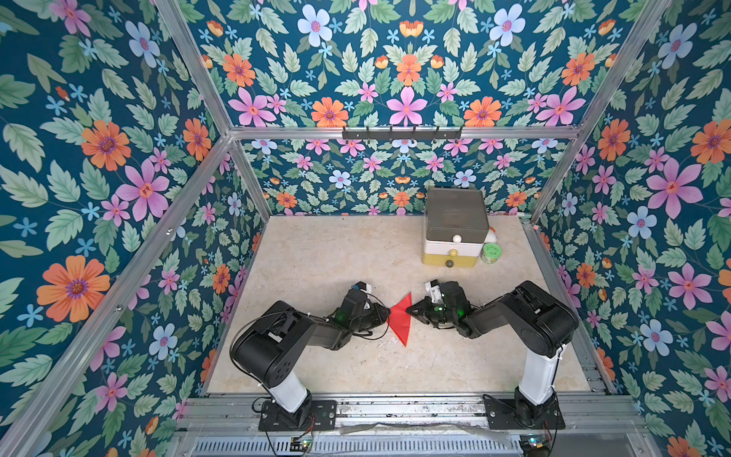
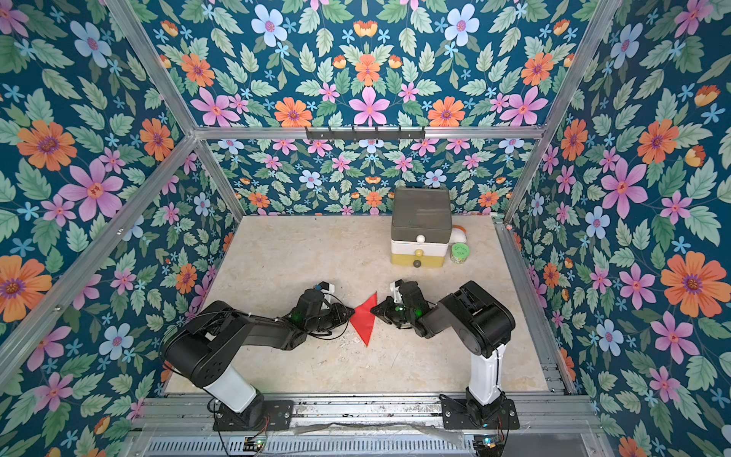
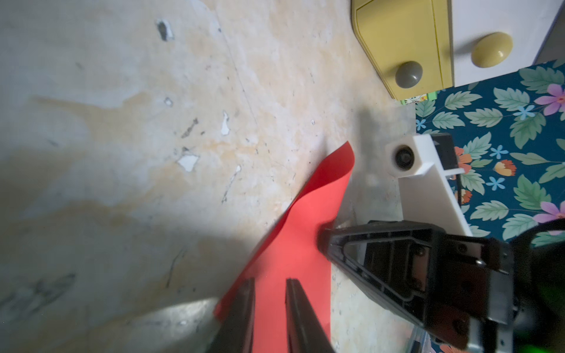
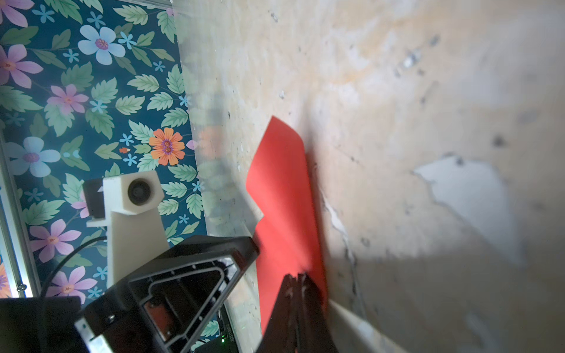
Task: Fold the square paper diagonally
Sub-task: Fold the paper at the center of the board.
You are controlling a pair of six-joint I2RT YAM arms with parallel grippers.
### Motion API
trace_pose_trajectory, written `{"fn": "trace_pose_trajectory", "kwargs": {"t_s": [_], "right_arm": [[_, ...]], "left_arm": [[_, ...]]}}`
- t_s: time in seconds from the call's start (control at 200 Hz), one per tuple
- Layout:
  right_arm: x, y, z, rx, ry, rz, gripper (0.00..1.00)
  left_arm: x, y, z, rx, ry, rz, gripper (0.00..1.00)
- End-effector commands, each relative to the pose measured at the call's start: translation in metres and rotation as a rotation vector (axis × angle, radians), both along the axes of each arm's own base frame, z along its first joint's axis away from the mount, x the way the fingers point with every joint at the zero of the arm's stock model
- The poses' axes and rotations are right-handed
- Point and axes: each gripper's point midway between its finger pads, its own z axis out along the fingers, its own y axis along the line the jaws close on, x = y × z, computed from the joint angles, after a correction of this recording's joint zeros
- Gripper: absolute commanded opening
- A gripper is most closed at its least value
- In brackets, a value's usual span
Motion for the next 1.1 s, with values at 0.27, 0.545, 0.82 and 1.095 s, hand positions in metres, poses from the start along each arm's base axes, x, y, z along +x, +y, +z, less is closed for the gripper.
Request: {"fn": "trace_pose_trajectory", "kwargs": {"t_s": [0.27,0.545,0.82,1.095], "right_arm": [[-0.019,-0.021,-0.040,-0.122,0.109,-0.025,0.06],[-0.019,-0.018,-0.039,-0.098,0.115,-0.023,0.05],[-0.022,-0.021,-0.041,-0.109,0.121,-0.022,0.04],[-0.023,-0.022,-0.043,-0.122,0.125,-0.019,0.04]], "left_arm": [[-0.009,-0.045,0.052,-0.046,-0.075,-0.107,0.28],[-0.033,-0.050,0.016,-0.139,0.035,-0.101,0.22],[-0.041,-0.063,0.027,-0.197,0.007,-0.155,0.21],[-0.052,-0.076,0.000,-0.164,0.068,-0.213,0.20]]}}
